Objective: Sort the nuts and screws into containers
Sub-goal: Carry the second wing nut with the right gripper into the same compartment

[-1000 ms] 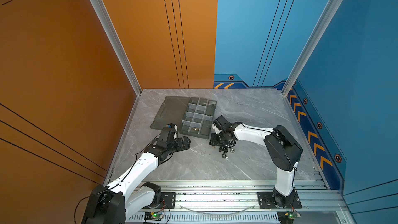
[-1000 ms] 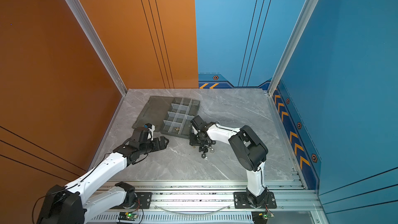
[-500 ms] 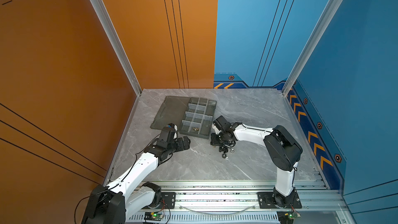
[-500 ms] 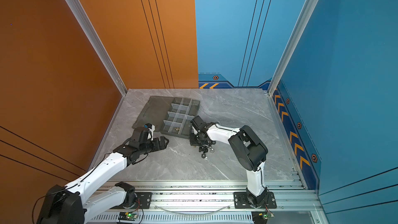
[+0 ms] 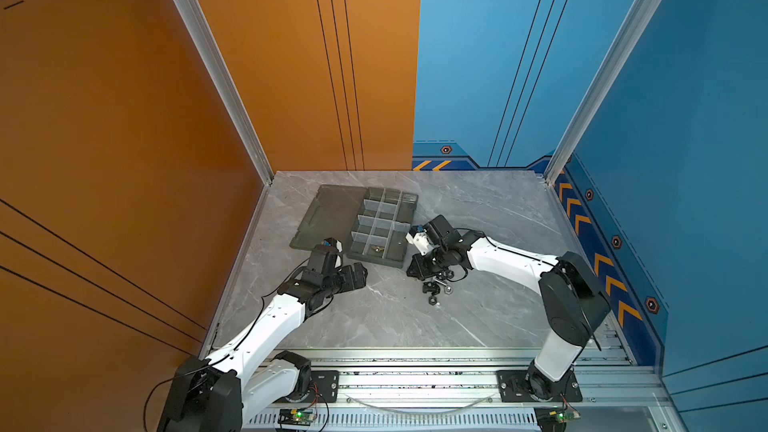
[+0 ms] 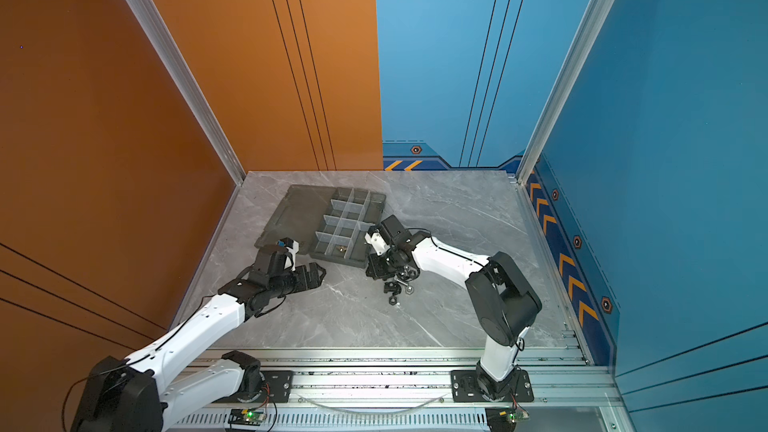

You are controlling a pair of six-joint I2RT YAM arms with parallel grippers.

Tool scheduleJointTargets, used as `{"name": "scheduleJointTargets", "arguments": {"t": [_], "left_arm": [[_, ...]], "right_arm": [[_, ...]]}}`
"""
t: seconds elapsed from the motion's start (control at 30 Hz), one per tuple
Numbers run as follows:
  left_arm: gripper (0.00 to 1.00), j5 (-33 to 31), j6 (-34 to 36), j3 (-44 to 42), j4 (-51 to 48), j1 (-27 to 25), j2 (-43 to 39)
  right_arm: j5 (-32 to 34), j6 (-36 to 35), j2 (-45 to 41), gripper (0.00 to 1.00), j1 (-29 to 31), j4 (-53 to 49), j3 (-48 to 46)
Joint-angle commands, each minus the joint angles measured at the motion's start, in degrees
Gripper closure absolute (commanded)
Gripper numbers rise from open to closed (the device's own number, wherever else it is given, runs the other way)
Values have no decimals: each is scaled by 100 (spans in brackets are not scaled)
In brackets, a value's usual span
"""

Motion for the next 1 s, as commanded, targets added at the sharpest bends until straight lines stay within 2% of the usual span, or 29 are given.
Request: {"name": "scheduleJointTargets", "arguments": {"t": [0.0, 0.33, 0.37, 0.5, 0.7, 0.97], "left_arm": [[2, -25, -67, 98, -60, -49, -77], [2, 217, -85, 101, 61, -38, -118], [2, 237, -90, 95, 82, -33, -134], [2, 274, -128, 66, 135, -37, -186], [2, 295, -152, 42, 132, -31, -252], [2, 291, -172, 51, 127, -31, -252]], "right_arm": [[-344, -390, -159, 100, 42, 139, 474], [1, -332, 1078, 100, 42, -25, 2459], [36, -351, 1244, 100, 220, -76, 2666], [272, -416, 1769, 100, 326, -300, 3238], [420, -435, 2356, 99, 403, -479, 3625], [698, -632, 2518, 95, 436, -683, 3625]]}}
